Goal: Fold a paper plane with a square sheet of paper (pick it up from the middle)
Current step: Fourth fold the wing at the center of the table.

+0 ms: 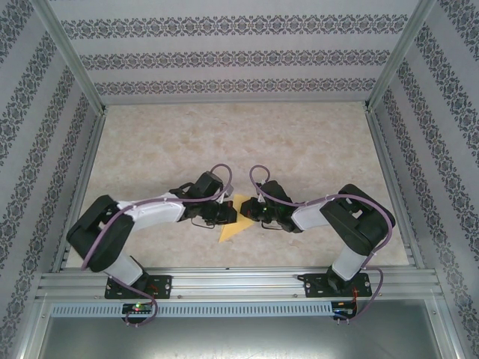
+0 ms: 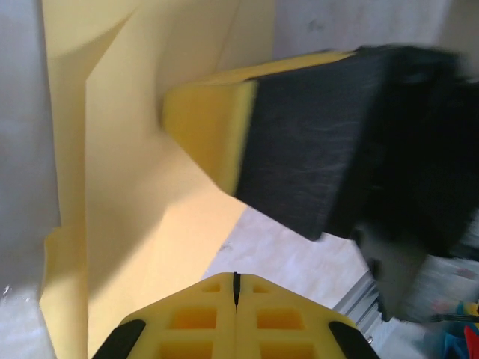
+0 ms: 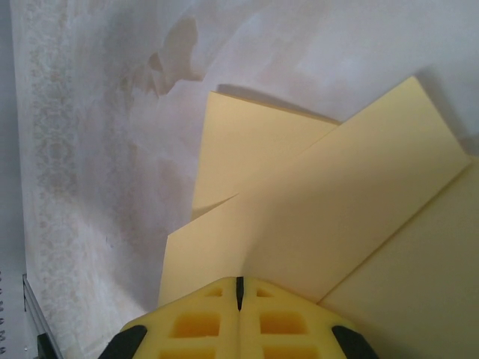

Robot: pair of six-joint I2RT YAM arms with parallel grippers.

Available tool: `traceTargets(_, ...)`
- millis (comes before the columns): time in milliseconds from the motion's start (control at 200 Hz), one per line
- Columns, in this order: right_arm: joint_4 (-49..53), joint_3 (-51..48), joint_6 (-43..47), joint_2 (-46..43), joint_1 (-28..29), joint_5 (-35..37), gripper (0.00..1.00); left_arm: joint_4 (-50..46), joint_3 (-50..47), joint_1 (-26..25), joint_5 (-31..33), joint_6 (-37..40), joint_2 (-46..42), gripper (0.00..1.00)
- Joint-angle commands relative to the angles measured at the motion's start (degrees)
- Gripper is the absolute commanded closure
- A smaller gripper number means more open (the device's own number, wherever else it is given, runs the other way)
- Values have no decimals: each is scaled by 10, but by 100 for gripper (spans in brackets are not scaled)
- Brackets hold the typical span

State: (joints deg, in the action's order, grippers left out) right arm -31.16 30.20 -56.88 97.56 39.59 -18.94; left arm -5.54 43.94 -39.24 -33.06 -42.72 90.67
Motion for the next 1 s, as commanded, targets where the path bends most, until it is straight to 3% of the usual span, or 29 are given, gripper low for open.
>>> traceTargets(0,45,-20,1,26,-3,26,98,37,5,7,-30,-12,35,94)
traceTargets(275,47,-17,2,32,-2,24,98,33,-21,19,-14,-16,61,94)
traceTargets(430,58,-15,5,33,-3,31,98,-3,-59,20,-40,-30,59,96)
traceTargets(779,59,-8,13,52,-13,29,98,-77,-143,19,-46,-46,-38,86)
traceTargets(999,60,-6,17,48,-19,25,98,-69,-214,19,-52,-75,-76,84)
